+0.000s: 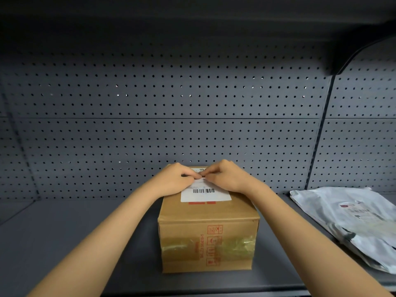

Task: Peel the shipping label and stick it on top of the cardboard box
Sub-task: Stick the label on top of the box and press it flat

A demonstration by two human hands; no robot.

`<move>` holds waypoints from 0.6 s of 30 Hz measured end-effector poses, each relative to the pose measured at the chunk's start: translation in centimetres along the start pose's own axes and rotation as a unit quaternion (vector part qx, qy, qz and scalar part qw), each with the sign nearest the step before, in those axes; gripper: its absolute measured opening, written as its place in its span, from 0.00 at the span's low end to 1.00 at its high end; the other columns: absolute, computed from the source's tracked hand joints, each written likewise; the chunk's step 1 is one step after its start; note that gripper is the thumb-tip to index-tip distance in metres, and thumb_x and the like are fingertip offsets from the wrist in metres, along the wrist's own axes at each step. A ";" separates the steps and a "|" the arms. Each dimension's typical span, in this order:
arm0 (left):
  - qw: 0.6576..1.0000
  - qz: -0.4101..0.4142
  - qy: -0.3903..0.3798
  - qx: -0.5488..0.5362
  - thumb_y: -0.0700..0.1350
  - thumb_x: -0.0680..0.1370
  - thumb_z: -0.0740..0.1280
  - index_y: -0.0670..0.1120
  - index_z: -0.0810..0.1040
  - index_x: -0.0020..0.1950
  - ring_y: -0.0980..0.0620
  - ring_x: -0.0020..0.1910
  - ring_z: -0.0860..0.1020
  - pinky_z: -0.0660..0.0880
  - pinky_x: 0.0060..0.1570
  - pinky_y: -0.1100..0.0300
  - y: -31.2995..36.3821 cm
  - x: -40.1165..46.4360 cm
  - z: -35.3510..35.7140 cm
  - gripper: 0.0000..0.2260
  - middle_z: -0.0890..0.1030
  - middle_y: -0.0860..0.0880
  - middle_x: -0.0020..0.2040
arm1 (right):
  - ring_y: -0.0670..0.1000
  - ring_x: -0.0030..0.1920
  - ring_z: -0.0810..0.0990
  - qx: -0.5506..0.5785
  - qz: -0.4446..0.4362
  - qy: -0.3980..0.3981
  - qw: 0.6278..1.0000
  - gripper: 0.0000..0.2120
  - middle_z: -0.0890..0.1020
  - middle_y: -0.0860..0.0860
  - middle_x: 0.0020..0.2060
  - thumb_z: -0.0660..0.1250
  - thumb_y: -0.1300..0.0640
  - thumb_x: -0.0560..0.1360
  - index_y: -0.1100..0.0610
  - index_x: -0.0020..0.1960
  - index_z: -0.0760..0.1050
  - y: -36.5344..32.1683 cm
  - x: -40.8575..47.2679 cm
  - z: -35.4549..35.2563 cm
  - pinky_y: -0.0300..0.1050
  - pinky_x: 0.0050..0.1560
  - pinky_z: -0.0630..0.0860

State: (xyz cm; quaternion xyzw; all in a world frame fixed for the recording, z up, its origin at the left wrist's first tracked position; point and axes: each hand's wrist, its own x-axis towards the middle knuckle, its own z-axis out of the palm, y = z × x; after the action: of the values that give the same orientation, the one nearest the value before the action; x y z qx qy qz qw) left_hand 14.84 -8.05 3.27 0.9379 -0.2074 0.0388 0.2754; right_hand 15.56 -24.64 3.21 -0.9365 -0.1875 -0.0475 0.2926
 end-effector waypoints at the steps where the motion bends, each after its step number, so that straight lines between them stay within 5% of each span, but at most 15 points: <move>1: 1.000 -0.001 0.003 0.000 0.40 0.76 0.57 0.51 0.78 0.59 0.55 0.41 0.78 0.65 0.32 0.72 -0.3 0.0 -0.1 0.16 0.81 0.55 0.55 | 0.47 0.62 0.74 0.003 0.005 -0.003 1.000 0.14 0.80 0.46 0.60 0.58 0.58 0.75 0.53 0.56 0.80 0.3 -0.1 0.0 0.40 0.62 0.69; 3: 1.000 -0.006 0.013 0.000 0.41 0.76 0.57 0.51 0.78 0.59 0.56 0.44 0.77 0.66 0.35 0.74 -1.0 -0.1 -0.3 0.16 0.79 0.54 0.61 | 0.46 0.63 0.73 0.006 0.016 -0.006 1.000 0.14 0.79 0.46 0.61 0.59 0.58 0.75 0.54 0.56 0.79 1.0 -0.3 -0.3 0.39 0.64 0.67; 6: 1.000 -0.013 0.024 -0.003 0.41 0.77 0.58 0.51 0.79 0.58 0.66 0.34 0.74 0.67 0.33 0.74 -2.2 -0.1 -0.8 0.15 0.78 0.54 0.61 | 0.45 0.62 0.73 0.010 0.031 0.004 0.999 0.13 0.79 0.45 0.60 0.59 0.57 0.75 0.53 0.54 0.80 1.9 -0.6 -1.1 0.38 0.62 0.67; 10: 0.999 -0.033 0.036 0.002 0.40 0.76 0.58 0.51 0.79 0.57 0.58 0.57 0.74 0.67 0.54 0.66 -2.9 -0.3 -1.6 0.15 0.77 0.54 0.64 | 0.47 0.62 0.73 -0.012 0.049 0.020 0.999 0.13 0.80 0.46 0.60 0.59 0.56 0.75 0.53 0.54 0.80 2.6 -0.7 -2.0 0.38 0.60 0.67; 18: 0.999 0.013 0.023 0.028 0.43 0.76 0.60 0.50 0.72 0.65 0.54 0.61 0.72 0.65 0.53 0.65 -1.4 1.4 0.1 0.17 0.76 0.52 0.64 | 0.52 0.61 0.75 -0.031 0.013 0.000 0.999 0.17 0.78 0.51 0.62 0.58 0.58 0.75 0.50 0.62 0.74 1.0 0.7 -0.7 0.43 0.59 0.71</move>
State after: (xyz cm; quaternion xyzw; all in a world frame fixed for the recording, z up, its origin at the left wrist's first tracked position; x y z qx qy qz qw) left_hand 16.65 -7.59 2.75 0.9412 -0.2123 0.0692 0.2535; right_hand 16.56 -25.54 3.36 -0.9473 -0.1740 -0.0499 0.2644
